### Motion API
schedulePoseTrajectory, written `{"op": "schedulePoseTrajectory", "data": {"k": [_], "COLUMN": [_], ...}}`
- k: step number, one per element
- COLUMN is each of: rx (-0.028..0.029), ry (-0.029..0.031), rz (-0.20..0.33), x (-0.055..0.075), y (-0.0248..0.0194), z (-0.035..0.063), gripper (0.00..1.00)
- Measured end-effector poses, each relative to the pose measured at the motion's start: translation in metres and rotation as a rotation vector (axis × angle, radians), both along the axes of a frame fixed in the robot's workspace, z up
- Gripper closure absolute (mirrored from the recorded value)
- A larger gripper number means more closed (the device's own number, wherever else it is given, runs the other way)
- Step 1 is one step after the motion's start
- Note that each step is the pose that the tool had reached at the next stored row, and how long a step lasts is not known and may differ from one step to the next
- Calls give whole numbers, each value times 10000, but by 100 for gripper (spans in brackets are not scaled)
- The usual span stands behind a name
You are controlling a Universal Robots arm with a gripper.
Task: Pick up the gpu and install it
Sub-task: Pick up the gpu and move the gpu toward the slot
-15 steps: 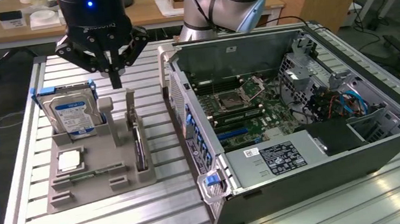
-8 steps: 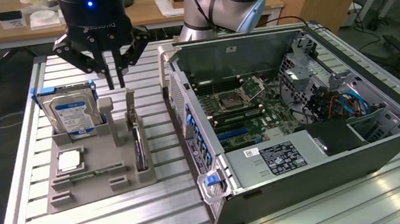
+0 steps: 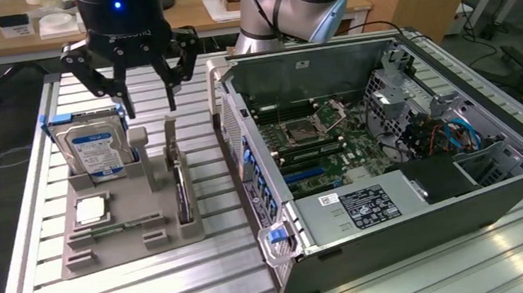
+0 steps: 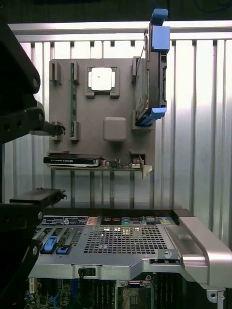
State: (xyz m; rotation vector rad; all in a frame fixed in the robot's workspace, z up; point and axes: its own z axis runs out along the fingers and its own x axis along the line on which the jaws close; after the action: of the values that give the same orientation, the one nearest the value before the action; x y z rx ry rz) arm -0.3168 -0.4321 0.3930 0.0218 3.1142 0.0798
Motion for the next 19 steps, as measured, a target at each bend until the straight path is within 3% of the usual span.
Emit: {"op": "schedulePoseTrajectory", "data": {"k": [3,11,19], "rx": [15,30,26], "ry": [5,176,220], "rz": [49,217,217], "x": [0,21,22], "y": [2,2,1], "z": [-17,-82,-173], "gripper": [35,35,35]}}
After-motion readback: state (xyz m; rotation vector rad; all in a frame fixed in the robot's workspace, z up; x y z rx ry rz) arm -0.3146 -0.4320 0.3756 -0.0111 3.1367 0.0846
